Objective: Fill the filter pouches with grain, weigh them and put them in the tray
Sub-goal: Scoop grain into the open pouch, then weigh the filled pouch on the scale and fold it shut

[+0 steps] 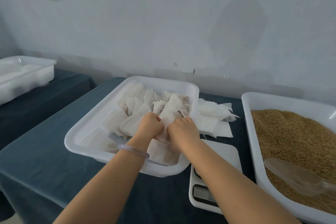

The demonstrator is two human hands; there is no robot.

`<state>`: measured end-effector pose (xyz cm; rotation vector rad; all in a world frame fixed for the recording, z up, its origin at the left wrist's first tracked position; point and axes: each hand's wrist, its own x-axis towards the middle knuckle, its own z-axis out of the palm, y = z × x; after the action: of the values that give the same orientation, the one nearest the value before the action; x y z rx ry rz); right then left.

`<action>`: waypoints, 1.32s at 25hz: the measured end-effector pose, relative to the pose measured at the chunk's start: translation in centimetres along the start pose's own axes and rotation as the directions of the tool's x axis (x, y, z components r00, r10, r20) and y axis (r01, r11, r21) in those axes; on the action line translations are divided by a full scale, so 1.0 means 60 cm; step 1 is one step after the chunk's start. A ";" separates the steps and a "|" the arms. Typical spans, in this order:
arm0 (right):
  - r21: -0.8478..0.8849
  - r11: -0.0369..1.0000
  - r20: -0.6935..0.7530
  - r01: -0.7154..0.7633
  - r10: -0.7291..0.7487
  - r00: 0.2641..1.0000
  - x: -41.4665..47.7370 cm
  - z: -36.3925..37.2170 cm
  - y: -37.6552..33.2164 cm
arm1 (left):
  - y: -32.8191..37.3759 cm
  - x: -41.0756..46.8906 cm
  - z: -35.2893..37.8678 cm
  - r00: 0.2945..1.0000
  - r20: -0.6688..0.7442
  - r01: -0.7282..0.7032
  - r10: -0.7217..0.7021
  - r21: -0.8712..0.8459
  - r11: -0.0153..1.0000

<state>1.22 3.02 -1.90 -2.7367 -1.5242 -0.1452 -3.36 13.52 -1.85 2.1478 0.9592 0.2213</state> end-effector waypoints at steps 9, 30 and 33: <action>0.488 0.844 -0.063 -0.222 0.287 0.956 -0.052 -0.021 0.129 | 0.004 0.007 -0.018 1.000 -0.028 -0.013 0.013 0.010 1.000; -0.161 0.952 0.295 -0.259 0.297 0.908 0.013 0.050 0.241 | 0.131 -0.050 0.134 0.761 0.232 -0.648 0.605 0.313 0.695; -0.142 0.952 0.264 -0.271 0.300 0.916 0.022 0.051 0.230 | 0.128 -0.053 0.132 0.760 0.183 -0.650 0.624 0.202 0.732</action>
<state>13.85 -2.99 -4.29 -3.1371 -1.1648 0.1851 2.19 3.47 -1.52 2.6429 0.1432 0.3279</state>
